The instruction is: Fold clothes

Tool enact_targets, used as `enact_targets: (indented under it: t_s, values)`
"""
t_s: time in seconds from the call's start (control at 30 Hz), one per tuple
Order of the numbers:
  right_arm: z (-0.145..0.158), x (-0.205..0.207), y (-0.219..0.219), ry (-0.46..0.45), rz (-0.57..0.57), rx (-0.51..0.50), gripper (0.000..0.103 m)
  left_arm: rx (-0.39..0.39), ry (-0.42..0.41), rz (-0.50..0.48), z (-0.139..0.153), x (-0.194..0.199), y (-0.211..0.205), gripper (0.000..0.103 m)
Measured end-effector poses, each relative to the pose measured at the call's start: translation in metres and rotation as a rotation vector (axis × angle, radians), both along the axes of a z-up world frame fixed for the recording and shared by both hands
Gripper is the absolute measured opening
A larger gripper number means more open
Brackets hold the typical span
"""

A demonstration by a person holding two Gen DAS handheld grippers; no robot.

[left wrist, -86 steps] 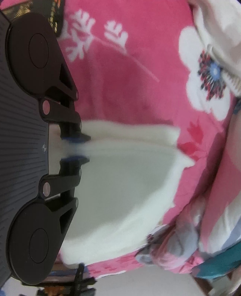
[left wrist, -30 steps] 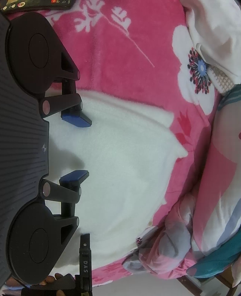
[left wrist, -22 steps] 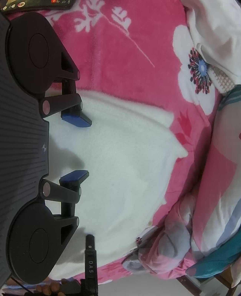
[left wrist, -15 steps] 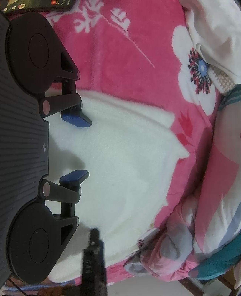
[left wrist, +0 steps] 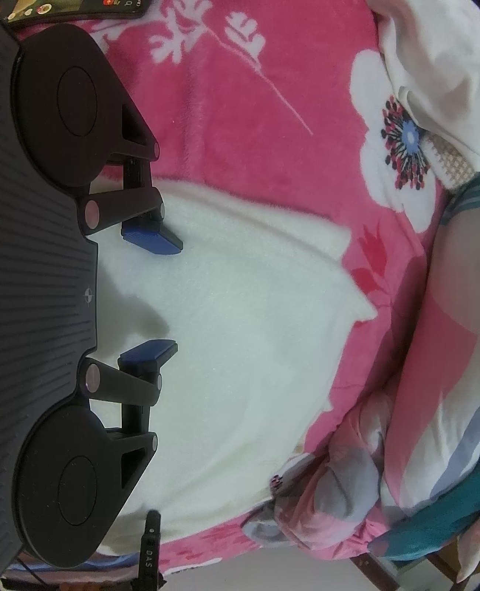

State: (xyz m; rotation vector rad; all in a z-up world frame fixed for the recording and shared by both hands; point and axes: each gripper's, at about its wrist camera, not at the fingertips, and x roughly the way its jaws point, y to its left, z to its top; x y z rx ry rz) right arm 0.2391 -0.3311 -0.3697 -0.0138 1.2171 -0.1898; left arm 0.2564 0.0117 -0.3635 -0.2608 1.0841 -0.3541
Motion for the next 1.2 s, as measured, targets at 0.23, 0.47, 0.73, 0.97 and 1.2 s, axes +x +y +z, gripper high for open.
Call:
enact_targets:
  t_s: [0.23, 0.47, 0.73, 0.97, 1.2]
  values:
    - [0.017, -0.002, -0.013, -0.034, -0.105, -0.027, 0.035, 0.028, -0.144, -0.006, 0.028, -0.015, 0.001, 0.047]
    - [0.011, 0.031, 0.024, -0.098, 0.064, 0.032, 0.035, 0.037, -0.258, -0.174, 0.033, 0.010, -0.052, 0.050]
    - [-0.023, 0.056, 0.033, -0.041, 0.095, 0.013, 0.035, 0.119, -0.156, -0.103, -0.009, 0.051, -0.036, 0.041]
    - [-0.003, 0.054, 0.023, -0.103, 0.051, 0.034, 0.035, 0.137, -0.285, -0.038, 0.017, 0.037, -0.030, 0.049]
    - [-0.026, 0.060, 0.007, -0.065, 0.002, -0.006, 0.035, 0.229, -0.244, -0.033, -0.004, 0.050, -0.033, 0.042]
